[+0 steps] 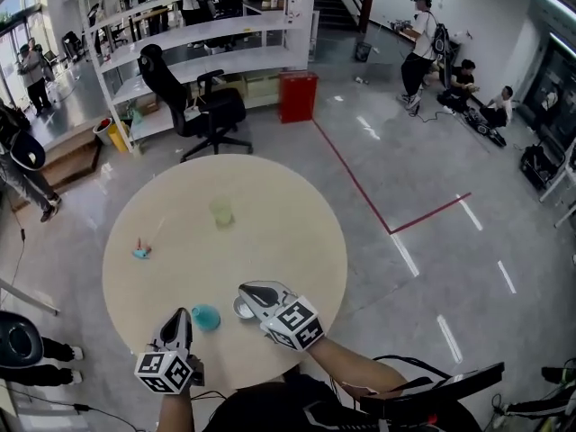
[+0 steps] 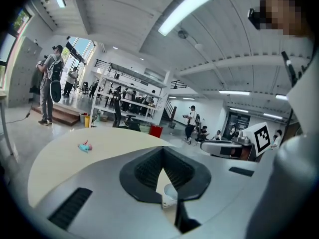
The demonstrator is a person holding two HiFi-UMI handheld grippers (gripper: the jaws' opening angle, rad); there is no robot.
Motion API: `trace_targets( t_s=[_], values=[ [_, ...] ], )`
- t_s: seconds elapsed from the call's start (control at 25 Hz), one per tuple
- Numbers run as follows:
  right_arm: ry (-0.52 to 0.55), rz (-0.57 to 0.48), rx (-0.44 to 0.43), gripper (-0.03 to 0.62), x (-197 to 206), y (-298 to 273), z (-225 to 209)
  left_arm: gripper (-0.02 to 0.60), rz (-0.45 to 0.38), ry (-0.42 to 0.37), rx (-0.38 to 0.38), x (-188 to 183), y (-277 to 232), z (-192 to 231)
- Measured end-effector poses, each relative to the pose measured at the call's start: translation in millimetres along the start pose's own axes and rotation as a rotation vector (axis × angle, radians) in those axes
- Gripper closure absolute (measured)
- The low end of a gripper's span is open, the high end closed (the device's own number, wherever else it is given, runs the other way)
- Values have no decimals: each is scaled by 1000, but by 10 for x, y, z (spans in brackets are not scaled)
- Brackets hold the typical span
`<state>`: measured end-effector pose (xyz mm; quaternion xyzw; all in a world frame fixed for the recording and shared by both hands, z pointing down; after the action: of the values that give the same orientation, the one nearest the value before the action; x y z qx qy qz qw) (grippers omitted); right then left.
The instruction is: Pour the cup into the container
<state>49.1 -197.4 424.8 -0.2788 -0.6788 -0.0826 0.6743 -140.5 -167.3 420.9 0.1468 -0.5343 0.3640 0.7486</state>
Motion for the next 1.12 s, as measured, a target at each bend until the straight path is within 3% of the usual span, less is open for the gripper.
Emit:
trace_targets(
  t_s=[0.44,0.68,0.92,1.12],
  values=[
    [-6,-16,-22,586,-54,417,-115,586,-29,-32,-20,26,88,-609],
    [48,-31,-22,586,22,852,320,586,-40,-69,15,160,551,-943],
    [24,-15,21,586,417,1540,963,586,-2,-111,89,630,1341,-1359],
    [16,15,45,586,668,2175,1474,586,16,-77,137,1009,1913,-1719]
  ],
)
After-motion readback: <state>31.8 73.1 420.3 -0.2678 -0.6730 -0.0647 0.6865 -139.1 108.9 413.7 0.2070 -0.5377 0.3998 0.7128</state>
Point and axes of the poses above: the fingertips, and each gripper's own axes: y backward along the fingers, z to its left, x out of its underside, the point moved 4 cm from there along y, backward along the fingers, and after that the axes turned 15 degrees about x, right-handed, at the moved point
